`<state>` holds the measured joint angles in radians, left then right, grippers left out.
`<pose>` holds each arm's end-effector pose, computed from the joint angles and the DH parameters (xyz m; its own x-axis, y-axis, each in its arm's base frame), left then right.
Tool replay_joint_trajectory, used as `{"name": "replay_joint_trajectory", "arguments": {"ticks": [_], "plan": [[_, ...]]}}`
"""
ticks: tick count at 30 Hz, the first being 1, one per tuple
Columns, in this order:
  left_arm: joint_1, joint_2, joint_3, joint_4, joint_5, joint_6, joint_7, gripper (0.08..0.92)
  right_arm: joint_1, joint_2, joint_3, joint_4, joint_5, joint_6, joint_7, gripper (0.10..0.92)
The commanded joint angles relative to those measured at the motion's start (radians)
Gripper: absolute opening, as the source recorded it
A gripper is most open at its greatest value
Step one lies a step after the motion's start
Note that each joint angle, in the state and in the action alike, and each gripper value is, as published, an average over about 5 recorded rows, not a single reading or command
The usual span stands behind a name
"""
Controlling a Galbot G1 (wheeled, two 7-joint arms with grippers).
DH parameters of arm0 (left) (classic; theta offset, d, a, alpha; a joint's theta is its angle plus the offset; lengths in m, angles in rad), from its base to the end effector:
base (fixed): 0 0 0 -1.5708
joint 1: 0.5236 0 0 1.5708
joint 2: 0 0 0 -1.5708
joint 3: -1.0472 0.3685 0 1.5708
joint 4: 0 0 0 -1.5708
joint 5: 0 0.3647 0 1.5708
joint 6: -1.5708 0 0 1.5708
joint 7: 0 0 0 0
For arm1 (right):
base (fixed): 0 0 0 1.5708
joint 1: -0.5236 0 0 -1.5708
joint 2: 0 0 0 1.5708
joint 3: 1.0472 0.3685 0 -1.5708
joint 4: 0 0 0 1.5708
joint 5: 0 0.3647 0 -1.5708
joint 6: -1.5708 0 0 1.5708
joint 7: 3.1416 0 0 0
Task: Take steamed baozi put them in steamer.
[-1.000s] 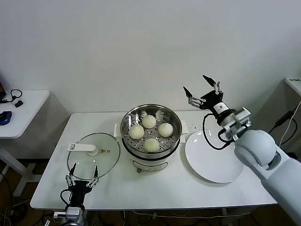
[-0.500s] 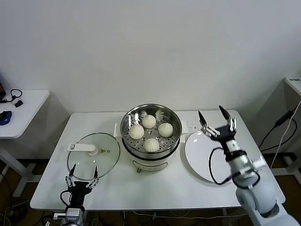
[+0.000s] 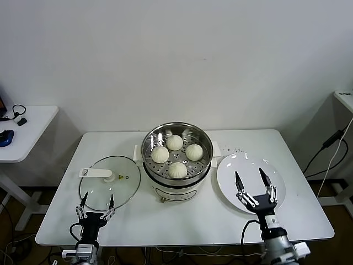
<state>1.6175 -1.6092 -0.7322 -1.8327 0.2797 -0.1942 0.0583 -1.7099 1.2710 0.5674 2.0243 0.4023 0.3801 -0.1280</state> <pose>0.1407 0.0624 -0.4189 -0.9854 -0.0960 0.1407 -0.0444 0.9423 0.3320 0.1381 -0.0754 -0.3554 -0.9696 -0.1694 -0.1764 -0.1902 0.9758 0.1083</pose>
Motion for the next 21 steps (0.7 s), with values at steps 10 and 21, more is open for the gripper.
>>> {"name": "replay_joint_trajectory", "arguments": {"ticks": [10,21], "plan": [[-0.002,-0.049,0.0,-0.001,0.0,0.003,0.0,0.823,-0.166,0.109,-0.02,-0.042,-0.022,0.153,-0.074,0.823],[-0.003,-0.049,-0.002,0.0,0.0,0.003,0.0,0.823,-0.16,0.112,-0.02,-0.04,-0.021,0.152,-0.079,0.823]]}}
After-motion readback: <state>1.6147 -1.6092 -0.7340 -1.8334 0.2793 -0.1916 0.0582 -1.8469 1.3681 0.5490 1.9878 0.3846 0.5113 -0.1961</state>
